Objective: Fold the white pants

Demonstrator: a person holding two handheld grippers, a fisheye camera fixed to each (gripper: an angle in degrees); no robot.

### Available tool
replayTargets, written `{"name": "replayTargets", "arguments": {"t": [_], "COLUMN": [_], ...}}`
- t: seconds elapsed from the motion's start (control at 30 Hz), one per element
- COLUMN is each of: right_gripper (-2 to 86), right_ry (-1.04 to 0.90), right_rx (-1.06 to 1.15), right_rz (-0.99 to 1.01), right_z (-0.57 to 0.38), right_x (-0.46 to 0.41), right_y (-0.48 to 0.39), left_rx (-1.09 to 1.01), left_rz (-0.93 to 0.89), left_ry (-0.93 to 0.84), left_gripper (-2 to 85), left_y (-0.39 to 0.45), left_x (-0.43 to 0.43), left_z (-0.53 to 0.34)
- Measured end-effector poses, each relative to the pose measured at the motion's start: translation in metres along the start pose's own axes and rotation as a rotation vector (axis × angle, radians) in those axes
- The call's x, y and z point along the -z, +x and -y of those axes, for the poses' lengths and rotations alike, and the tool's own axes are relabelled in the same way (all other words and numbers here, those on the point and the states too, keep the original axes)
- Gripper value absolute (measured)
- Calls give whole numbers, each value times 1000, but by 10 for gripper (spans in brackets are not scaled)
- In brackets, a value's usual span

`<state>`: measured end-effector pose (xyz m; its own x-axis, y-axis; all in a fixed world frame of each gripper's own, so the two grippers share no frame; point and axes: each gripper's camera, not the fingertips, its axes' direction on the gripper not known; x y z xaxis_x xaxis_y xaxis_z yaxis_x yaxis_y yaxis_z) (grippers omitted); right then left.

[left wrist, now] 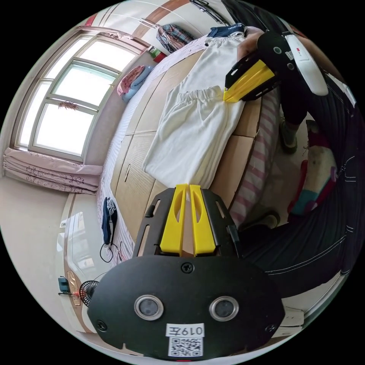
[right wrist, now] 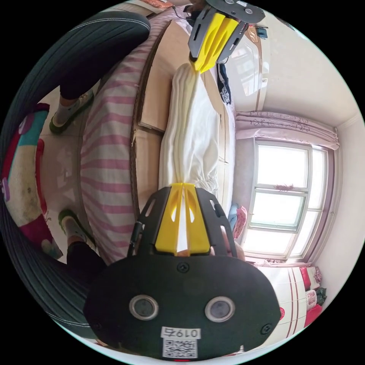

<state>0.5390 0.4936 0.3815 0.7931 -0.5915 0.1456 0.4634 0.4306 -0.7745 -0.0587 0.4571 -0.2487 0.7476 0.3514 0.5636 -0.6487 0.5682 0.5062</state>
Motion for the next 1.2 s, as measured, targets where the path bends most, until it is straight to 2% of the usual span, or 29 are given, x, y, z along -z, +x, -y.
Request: {"name": "replayTargets", "arguments": {"t": [0.63,0.73,1.03,1.2], "right_gripper": [-9,-9,-6,20], "right_ry": [-4,0,24,143], "right_rx": [-9,-23,-62,-140], "right_rz": [-15,-7,-57,26], "right_z": [7,8,6,21], "right_x": [-3,-4,16,39], "right_y": [-16,-19,-26,-5], "left_rx": [77,77,27,61], "left_rz": [26,-37,32,-8], "left_ry": [10,-19,-58,101], "left_gripper": [6,6,11,21], "left_y": [17,15,29,29], "left_x": [7,-1,12,48], "left_z": [-16,-16,-10,12]}}
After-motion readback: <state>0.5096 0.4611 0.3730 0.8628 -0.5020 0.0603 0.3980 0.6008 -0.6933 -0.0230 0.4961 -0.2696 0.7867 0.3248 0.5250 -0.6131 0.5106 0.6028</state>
